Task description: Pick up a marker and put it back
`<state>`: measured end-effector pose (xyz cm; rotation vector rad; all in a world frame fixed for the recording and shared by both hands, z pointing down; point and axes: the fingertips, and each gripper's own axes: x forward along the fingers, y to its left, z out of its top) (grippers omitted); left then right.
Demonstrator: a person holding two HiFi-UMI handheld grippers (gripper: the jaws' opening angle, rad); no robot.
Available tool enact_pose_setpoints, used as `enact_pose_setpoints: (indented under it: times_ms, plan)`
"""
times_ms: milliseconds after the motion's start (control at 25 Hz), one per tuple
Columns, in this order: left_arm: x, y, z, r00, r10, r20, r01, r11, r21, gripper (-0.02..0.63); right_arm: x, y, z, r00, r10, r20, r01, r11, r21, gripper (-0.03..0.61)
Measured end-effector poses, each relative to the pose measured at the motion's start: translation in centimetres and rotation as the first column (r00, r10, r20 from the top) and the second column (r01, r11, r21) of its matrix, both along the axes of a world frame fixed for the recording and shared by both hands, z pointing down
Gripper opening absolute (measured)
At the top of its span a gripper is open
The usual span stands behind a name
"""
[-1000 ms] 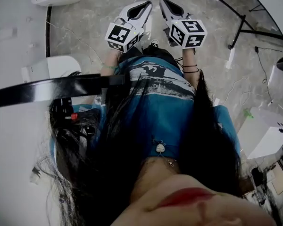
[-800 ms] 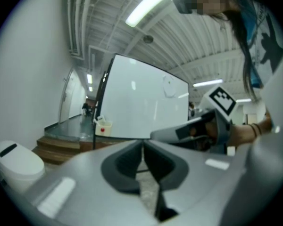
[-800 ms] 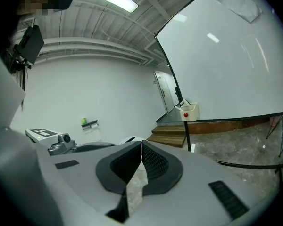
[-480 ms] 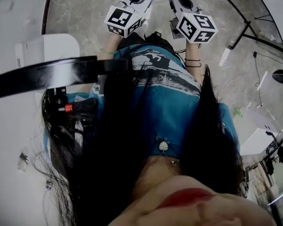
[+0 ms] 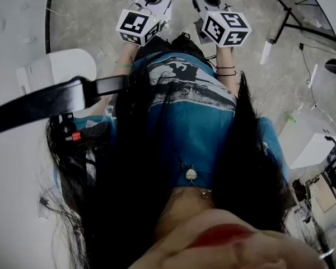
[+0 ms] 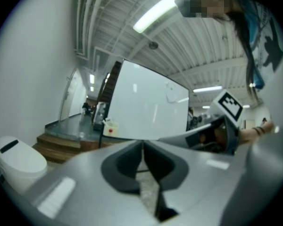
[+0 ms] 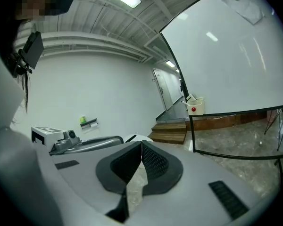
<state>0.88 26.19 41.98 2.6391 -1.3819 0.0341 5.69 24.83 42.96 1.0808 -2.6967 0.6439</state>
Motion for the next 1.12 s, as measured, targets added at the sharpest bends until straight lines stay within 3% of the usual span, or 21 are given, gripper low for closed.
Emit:
enact_pose_setpoints:
  times_ms: [200,720,1120]
  plan:
    - [-2.9,0.1,-0.5,1.0,0.002,-0.009,-0.002,1.0,0.009,0.008,-2.4,0.3,-0.6,1.0,0.015,-0.015,-0.015,1.0,0.015,0.012]
    - [-4.2,-0.9,-0.7,1.0,0.008,-0.015,-0.007,1.0,0.024,0.008,-3.4,-0.8,-0.6,0.999,0.03,-0.025,-0.03,0.999,0.022,0.012]
    - [-2.0,-1.6,-1.0,1.0,0.001,-0.009,-0.001,1.0,0.014,0.008,-1.1,-1.5,-0.9,0.999,0.026,-0.019,-0.026,1.0,0.011,0.012]
